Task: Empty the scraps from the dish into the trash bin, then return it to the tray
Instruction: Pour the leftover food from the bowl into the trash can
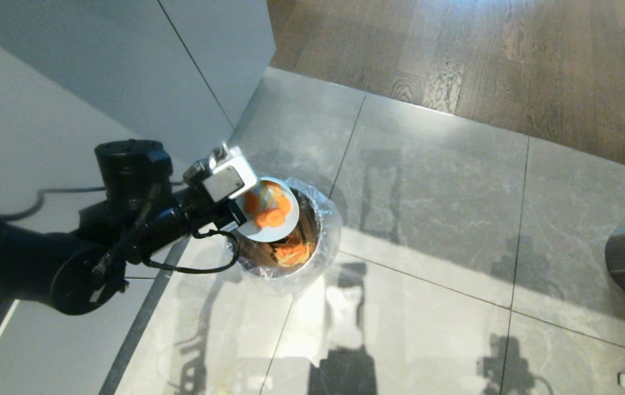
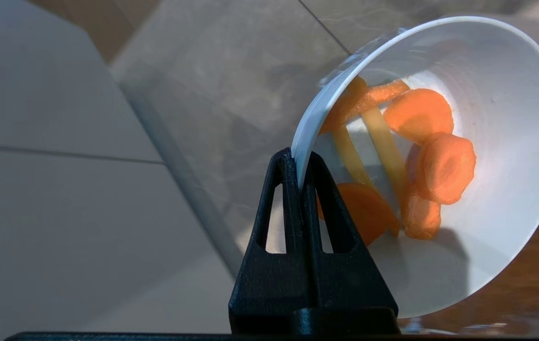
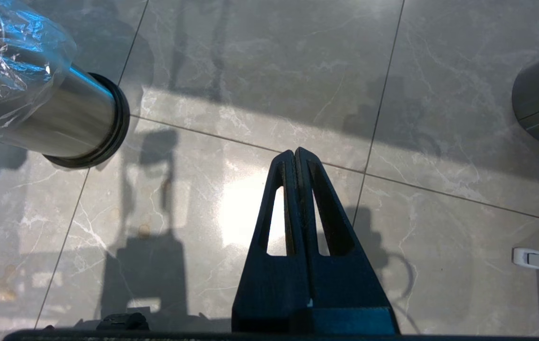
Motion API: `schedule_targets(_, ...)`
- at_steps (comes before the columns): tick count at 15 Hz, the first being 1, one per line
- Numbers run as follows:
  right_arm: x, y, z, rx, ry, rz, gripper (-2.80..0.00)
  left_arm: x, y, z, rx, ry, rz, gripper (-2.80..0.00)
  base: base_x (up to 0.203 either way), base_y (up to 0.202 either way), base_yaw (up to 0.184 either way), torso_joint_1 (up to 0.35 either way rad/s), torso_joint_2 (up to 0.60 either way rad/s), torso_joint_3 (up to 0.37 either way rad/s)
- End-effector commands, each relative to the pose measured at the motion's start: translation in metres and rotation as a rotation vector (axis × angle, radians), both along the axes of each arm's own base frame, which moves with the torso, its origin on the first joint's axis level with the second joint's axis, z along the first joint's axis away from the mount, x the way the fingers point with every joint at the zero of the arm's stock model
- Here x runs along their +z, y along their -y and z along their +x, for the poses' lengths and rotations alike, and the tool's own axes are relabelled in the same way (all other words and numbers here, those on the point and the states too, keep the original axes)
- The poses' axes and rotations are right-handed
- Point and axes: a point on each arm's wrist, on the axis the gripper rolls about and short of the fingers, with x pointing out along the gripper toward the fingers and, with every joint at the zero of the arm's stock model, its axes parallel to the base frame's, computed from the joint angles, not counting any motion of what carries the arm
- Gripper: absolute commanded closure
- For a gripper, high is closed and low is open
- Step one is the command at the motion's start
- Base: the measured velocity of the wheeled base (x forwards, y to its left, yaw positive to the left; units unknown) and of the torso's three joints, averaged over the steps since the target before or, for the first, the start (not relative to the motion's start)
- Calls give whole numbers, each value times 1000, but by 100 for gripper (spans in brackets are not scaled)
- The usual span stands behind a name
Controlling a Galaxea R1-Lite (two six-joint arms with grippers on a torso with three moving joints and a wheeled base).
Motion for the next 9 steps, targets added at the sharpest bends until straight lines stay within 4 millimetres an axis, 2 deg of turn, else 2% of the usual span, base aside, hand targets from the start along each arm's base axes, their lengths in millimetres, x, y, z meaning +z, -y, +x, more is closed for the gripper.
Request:
schedule_targets(1,0,0,0,0,0,1,0,2,2,0,-21,72,96,0,0,0,0,0,0,0)
schedule_targets(5,0,0,0,0,1,1,0,2,6,-4,-79,246,427,0,0,0,0,0,0,0)
schedule_targets(9,0,0,0,0,1,2,0,-3,20,-11,-162,402,729,0,0,0,0,0,0,0)
